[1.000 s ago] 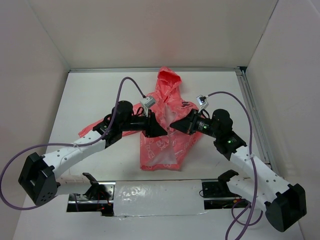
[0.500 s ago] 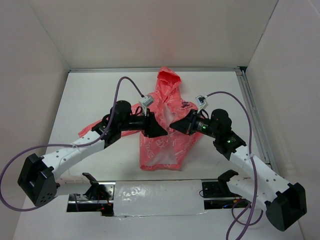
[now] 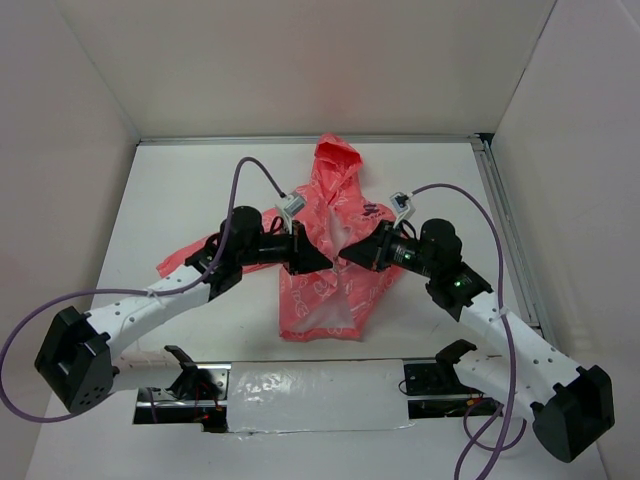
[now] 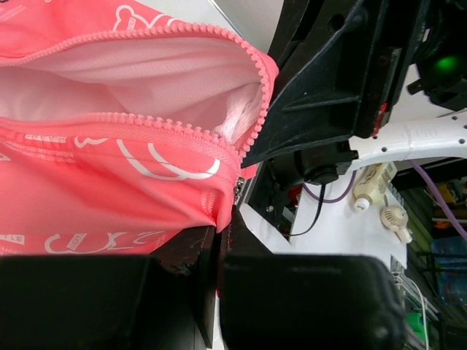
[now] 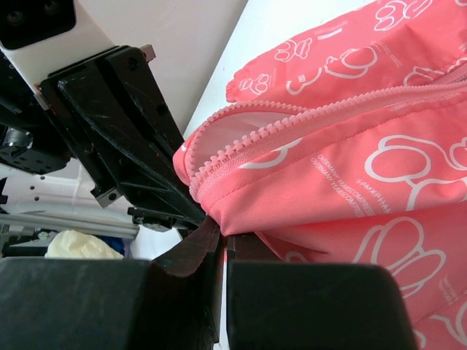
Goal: Zip up the jacket
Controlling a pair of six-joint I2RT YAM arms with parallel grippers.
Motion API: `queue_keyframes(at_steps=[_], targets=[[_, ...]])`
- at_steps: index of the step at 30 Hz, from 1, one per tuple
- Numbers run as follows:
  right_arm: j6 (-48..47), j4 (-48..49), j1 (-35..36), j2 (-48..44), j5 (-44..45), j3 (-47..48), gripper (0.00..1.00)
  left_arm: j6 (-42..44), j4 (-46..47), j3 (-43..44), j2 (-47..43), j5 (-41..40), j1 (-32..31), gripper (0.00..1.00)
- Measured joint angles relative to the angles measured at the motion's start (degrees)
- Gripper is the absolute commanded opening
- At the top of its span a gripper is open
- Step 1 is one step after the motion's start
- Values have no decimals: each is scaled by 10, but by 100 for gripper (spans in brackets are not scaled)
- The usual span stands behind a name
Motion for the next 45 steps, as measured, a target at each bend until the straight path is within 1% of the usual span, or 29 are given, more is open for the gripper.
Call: queue_keyframes(at_steps=[3, 8, 15, 17, 19, 20, 22, 23, 26, 28, 31, 33, 34, 35, 36, 40, 45], targets=[[-5, -25, 2, 2, 5, 11, 0, 17, 3, -11, -2, -26, -14, 0], [-22, -90, 5, 19, 10, 57, 0, 46, 11, -29, -22, -75, -38, 0], [-24, -127, 5, 37, -4, 71, 0, 50, 20, -60, -49, -115, -63, 0], [-29, -138, 5, 40, -8, 74, 2, 50, 14, -60, -51, -124, -67, 0], [-38, -150, 5, 43, -9, 79, 8, 50, 8, -58, -50, -130, -69, 0], [-42, -154, 5, 44, -9, 80, 15, 50, 5, -56, -50, -131, -70, 0], [-48, -160, 5, 44, -9, 80, 21, 45, -1, -52, -48, -133, -72, 0], [-51, -162, 5, 44, -7, 80, 29, 43, -3, -51, -46, -133, -73, 0], [-57, -167, 5, 43, 11, 80, 44, 31, -22, -51, -40, -132, -73, 0], [-61, -172, 5, 39, 21, 80, 49, 21, -39, -50, -37, -131, -71, 0], [-66, -178, 7, 23, 25, 77, 59, -3, -53, -45, -37, -126, -64, 0], [-69, -181, 11, 10, 25, 76, 72, -18, -55, -45, -38, -125, -61, 0], [-71, -181, 14, 3, 25, 75, 81, -23, -56, -45, -39, -124, -59, 0], [-71, -183, 17, -1, 24, 74, 95, -32, -55, -45, -40, -124, -58, 0], [-70, -184, 22, -5, 23, 73, 100, -36, -55, -45, -41, -125, -58, 0], [-67, -184, 49, -24, 24, 59, 100, -63, -55, -45, -48, -125, -58, 0], [-38, -169, 90, -62, 22, 12, 100, -87, -56, -45, -48, -124, -58, 0]])
